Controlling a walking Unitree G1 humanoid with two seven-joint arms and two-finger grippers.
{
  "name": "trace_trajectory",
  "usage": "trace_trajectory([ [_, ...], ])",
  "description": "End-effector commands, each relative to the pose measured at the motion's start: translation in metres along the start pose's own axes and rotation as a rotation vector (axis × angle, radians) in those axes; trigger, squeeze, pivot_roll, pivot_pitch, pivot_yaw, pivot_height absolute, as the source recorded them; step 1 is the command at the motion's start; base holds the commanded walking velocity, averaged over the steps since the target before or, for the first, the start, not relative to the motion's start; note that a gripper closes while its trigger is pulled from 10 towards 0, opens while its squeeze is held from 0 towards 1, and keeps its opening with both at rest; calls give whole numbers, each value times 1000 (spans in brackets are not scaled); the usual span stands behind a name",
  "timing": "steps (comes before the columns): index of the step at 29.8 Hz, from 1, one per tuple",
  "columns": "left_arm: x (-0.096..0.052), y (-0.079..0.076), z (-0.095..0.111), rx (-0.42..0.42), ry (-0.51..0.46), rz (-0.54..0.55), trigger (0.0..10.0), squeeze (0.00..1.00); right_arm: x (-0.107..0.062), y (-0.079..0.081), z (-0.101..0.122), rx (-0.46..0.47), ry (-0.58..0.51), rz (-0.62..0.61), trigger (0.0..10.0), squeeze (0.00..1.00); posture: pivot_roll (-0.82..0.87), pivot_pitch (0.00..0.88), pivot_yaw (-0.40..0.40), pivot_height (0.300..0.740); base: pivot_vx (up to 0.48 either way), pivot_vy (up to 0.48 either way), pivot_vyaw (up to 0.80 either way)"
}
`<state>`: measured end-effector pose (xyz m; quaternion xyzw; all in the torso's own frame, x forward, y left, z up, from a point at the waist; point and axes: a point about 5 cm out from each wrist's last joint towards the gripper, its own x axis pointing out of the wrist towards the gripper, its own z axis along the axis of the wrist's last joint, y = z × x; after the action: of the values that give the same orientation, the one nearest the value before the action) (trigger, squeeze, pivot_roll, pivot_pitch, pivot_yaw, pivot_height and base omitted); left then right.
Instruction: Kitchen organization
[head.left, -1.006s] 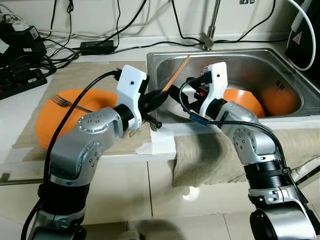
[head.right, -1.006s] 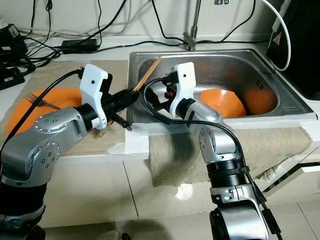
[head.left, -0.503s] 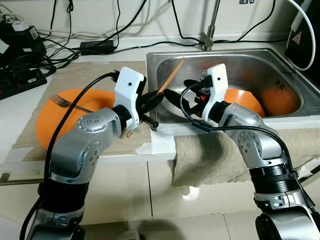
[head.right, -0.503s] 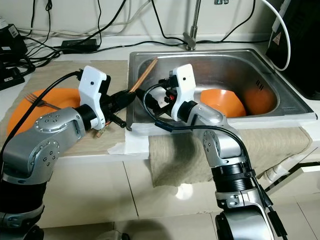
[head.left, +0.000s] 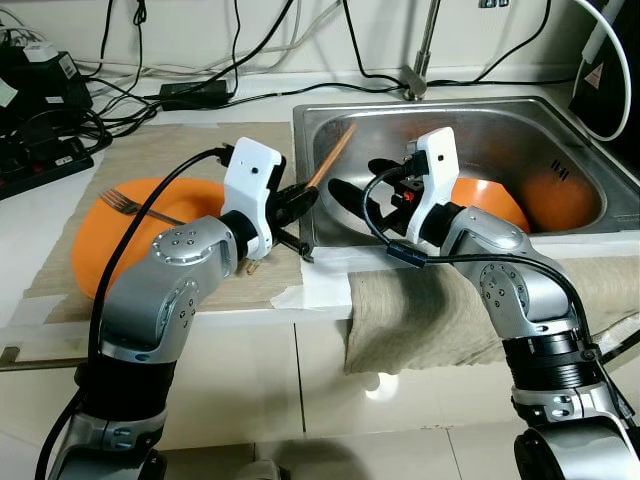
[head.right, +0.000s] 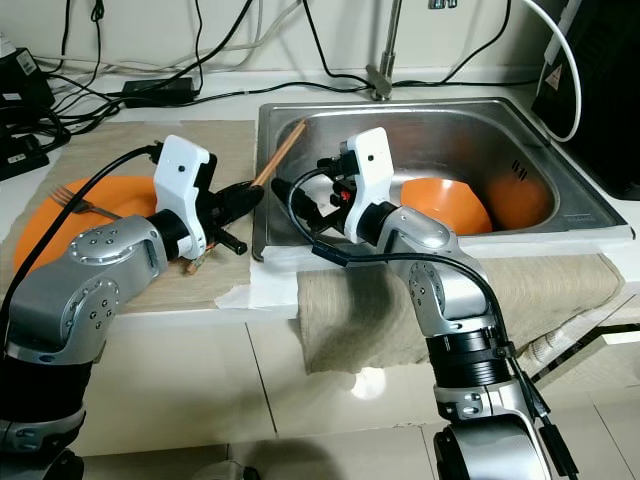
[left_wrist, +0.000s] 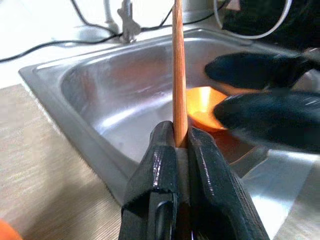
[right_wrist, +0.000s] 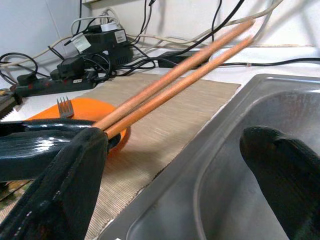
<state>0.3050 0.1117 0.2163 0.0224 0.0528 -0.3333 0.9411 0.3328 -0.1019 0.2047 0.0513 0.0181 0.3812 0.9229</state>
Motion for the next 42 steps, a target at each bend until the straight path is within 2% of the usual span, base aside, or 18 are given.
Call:
trace_trajectory([
  [1,-1,-9,7,21,-21,-49,0,0,1,1,6,5,-19,2,10000,0,79,15,41,740,0,0,0],
  [8,-2,-18,5,22,-18,-88,0,0,5,2,9,20,-36,6,10000,0,85,11,41,740,0,0,0],
  [25,2,-10,-15,20,41,-69,0,0,7,10,18,70,-67,51,10000,0,75,1,45,740,0,0,0],
  [42,4,-25,-2,35,-41,-170,0,0,11,12,14,58,-37,67,10000,0,77,4,38,740,0,0,0],
])
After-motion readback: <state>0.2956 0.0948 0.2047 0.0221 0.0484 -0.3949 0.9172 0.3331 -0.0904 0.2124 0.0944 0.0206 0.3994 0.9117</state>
